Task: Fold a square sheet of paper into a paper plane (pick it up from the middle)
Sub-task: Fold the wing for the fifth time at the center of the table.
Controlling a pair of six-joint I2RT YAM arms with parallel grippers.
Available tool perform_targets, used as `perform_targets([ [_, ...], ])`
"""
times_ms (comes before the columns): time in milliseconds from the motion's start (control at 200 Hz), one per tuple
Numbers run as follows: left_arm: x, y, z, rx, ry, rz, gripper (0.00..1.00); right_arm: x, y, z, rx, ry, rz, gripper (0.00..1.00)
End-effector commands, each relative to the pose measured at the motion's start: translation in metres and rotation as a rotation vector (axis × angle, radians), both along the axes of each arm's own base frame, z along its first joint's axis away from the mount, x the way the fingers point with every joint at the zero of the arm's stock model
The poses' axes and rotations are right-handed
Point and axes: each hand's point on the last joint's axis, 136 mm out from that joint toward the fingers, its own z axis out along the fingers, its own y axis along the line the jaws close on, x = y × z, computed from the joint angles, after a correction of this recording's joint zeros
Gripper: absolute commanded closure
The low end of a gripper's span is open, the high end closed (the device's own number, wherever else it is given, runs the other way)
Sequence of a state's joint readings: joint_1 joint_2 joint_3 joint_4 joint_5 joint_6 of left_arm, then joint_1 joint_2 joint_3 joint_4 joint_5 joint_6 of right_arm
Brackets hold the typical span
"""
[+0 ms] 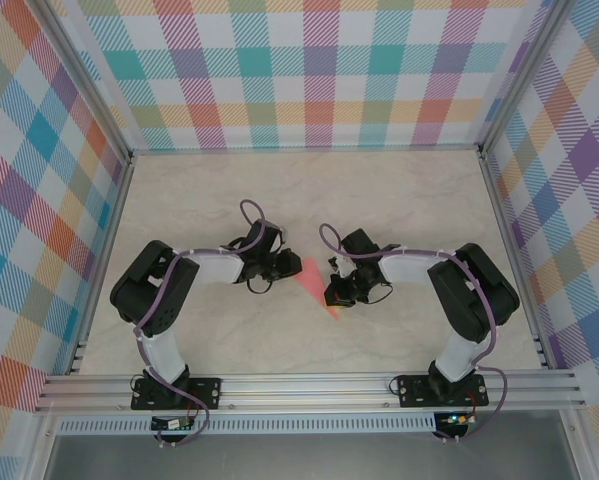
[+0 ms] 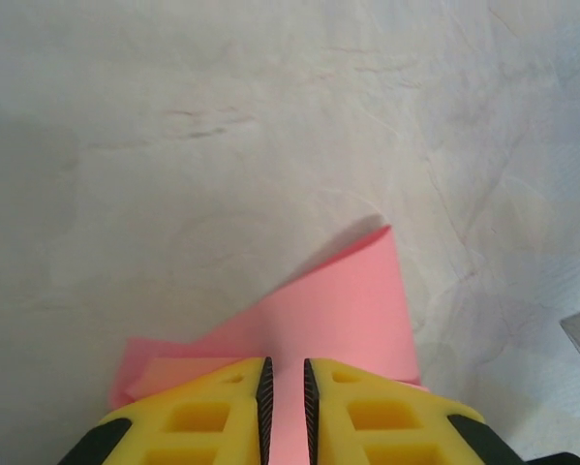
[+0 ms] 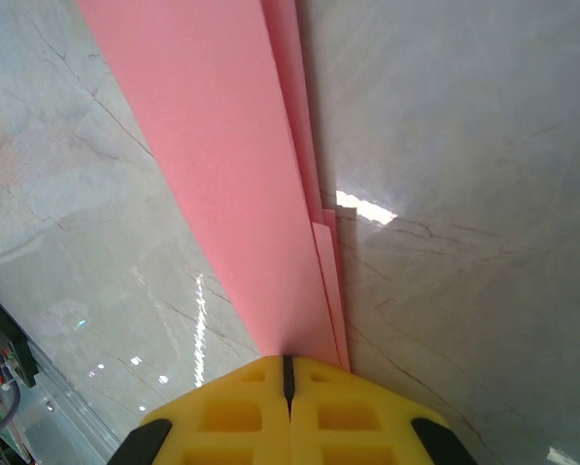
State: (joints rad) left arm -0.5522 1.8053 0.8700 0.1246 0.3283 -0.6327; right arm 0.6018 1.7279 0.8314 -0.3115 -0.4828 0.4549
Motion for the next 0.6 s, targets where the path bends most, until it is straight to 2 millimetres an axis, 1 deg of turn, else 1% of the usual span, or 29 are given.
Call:
perform_targets([
  [0, 0.002, 0.036, -0.021, 0.110, 0.034, 0.066, 0.82, -0.024, -0.035, -0.045, -0.204, 0.079, 0.008, 1.00],
  [110, 0.009, 0.056, -0.021, 0.140, 0.033, 0.124, 0.82, -0.024, -0.036, -0.045, -0.209, 0.080, 0.006, 1.00],
  [155, 0.012, 0.062, -0.017, 0.134, 0.028, 0.142, 0.82, -0.024, -0.036, -0.045, -0.207, 0.078, 0.004, 1.00],
  [215, 0.016, 0.063, -0.005, 0.110, 0.007, 0.143, 0.82, -0.024, -0.035, -0.045, -0.206, 0.079, 0.004, 1.00],
  [275, 0.018, 0.060, 0.014, 0.084, -0.026, 0.136, 0.82, -0.024, -0.034, -0.044, -0.202, 0.080, 0.004, 1.00],
  [325, 0.019, 0.056, 0.034, 0.046, -0.064, 0.132, 0.82, -0.024, -0.034, -0.044, -0.201, 0.080, 0.003, 1.00],
  [420, 0.015, 0.052, 0.064, -0.008, -0.115, 0.135, 0.81, -0.024, -0.035, -0.044, -0.204, 0.083, 0.004, 1.00],
  [505, 0.003, 0.042, 0.080, -0.054, -0.140, 0.116, 0.81, -0.025, -0.035, -0.044, -0.205, 0.086, 0.003, 1.00],
  [595, -0.012, 0.024, 0.085, -0.102, -0.139, 0.085, 0.82, -0.025, -0.035, -0.044, -0.203, 0.086, 0.003, 1.00],
])
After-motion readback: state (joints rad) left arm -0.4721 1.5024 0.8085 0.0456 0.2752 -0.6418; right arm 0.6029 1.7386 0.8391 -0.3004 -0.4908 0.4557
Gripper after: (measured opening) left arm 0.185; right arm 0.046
